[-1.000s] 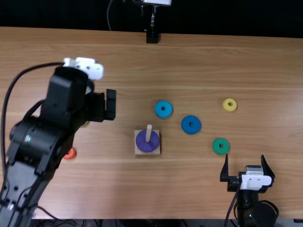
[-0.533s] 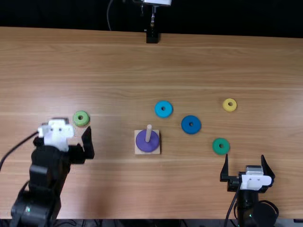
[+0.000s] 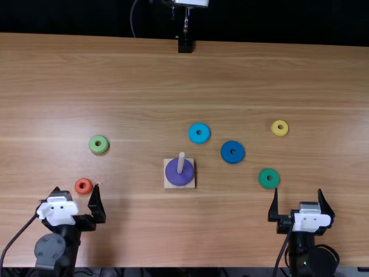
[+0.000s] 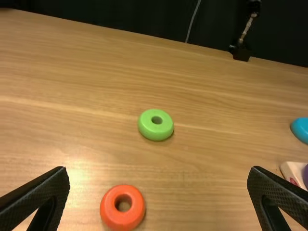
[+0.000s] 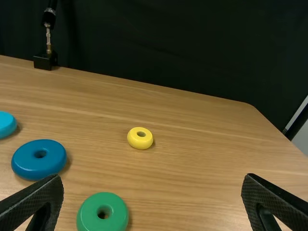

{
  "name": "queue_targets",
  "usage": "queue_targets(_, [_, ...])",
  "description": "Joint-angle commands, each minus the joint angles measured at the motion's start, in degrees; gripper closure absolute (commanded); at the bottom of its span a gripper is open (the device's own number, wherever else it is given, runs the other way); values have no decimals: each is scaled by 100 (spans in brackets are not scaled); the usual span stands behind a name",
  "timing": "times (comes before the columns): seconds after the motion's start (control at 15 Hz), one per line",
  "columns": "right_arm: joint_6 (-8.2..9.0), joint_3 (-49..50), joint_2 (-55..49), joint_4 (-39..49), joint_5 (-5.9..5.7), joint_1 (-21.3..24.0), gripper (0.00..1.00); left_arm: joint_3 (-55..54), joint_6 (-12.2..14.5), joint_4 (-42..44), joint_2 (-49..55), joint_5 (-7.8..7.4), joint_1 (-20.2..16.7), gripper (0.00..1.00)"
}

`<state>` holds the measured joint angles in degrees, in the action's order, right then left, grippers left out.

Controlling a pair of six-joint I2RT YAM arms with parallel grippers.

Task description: Build the Hanoi tower: stack the rings onto the peg from bottom to top in this color order: purple, dark blue, light blue, dark green, light green, yellow, orange.

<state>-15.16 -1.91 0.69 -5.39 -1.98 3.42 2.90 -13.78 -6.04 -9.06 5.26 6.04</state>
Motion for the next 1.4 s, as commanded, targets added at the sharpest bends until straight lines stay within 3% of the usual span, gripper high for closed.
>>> queue_targets(0.0, [-14, 95, -69, -48, -66, 62, 0, -131, -4, 56, 308, -72, -59, 0])
queue_targets(0.2, [-14, 95, -69, -48, -66, 62, 0, -254, 186, 35, 792, -631, -182, 0])
queue_targets(0.27, [-14, 103, -69, -48, -66, 62, 0, -281, 376, 45, 906, -684, -262, 0])
queue_targets(0.33, [-14, 95, -69, -48, -66, 62, 0, -290, 471, 56, 906, -684, -349, 0])
queue_targets(1.33, [-14, 95, -69, -48, -76, 53, 0, -290, 461, 56, 906, -684, -385, 0])
